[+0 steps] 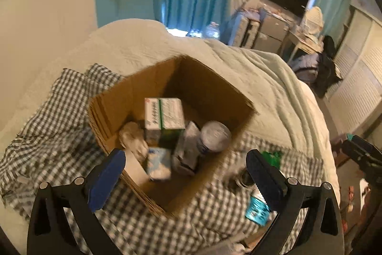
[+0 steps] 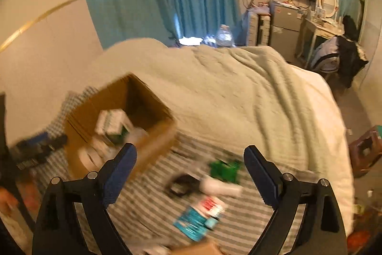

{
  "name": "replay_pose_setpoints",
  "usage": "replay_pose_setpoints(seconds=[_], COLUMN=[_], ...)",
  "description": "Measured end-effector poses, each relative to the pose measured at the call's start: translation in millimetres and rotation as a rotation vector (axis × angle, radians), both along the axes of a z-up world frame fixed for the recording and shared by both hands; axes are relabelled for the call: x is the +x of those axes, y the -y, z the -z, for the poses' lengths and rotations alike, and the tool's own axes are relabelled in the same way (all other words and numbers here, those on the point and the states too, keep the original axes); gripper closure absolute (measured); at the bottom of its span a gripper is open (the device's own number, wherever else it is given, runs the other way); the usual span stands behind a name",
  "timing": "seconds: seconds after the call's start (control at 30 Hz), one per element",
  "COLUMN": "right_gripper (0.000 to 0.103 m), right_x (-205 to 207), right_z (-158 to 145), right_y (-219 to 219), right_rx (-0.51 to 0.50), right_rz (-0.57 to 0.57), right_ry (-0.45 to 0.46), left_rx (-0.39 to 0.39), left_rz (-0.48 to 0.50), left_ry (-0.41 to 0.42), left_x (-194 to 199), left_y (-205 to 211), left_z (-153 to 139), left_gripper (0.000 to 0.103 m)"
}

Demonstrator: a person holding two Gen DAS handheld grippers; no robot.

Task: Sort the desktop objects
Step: 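Grasp the white tube with the left gripper while the right grasps the tan medicine box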

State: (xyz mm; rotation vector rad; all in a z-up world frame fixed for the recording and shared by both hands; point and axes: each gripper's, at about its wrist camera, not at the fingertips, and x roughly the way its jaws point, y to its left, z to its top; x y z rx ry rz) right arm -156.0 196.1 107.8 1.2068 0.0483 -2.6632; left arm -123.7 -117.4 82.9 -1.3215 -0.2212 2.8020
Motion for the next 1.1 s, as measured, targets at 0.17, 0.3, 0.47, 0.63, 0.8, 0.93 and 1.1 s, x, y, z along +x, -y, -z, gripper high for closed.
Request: replay_pose_setpoints(seconds=[0.17, 0.3, 0.47, 0.63, 0.8, 0.93, 1.1], right_gripper=[0.011, 0.011, 0.011, 0.011, 0.011, 0.011, 0.011], right_x=[29.8, 57.7, 73.1, 88.1, 87.2, 82.9, 76.6], right_z=[24.4, 53.6, 102.4, 163.9, 198.2, 212.4, 227.5], right_y=[-35.6, -32.8, -35.1, -41.3, -33.1, -41.5, -40.3], right_rx=[0.072, 0.13, 0.055, -0.116, -0.162, -0.244, -0.294], right_rz=[-0.041, -0.073, 0.072, 0.264, 0.345, 0.417, 0.438], right_ry=[0.056, 0.129, 0.333, 0.445, 0.53, 0.561, 0.586], left_rx=[-0.017, -0.083, -0.066, -0.129, -0.103, -0.123, -0.21], left_rz=[0.07, 0.117, 0.099, 0.119, 0.08, 0.099, 0.142], left_ry=[0.021, 0.017, 0.062, 0.134, 0.163, 0.214, 0.242], left_x=[31.0, 55.7, 84.2, 99.6, 119.9, 134.8, 138.1], left_y=[-31.2, -53.0, -59.5, -62.5, -57.5, -59.4, -66.9], left_z=[21.4, 51.8, 95.1, 128.0, 146.1, 174.1, 194.7], left_gripper=[0.0, 0.0, 0.0, 0.0, 0.0, 0.0, 0.006])
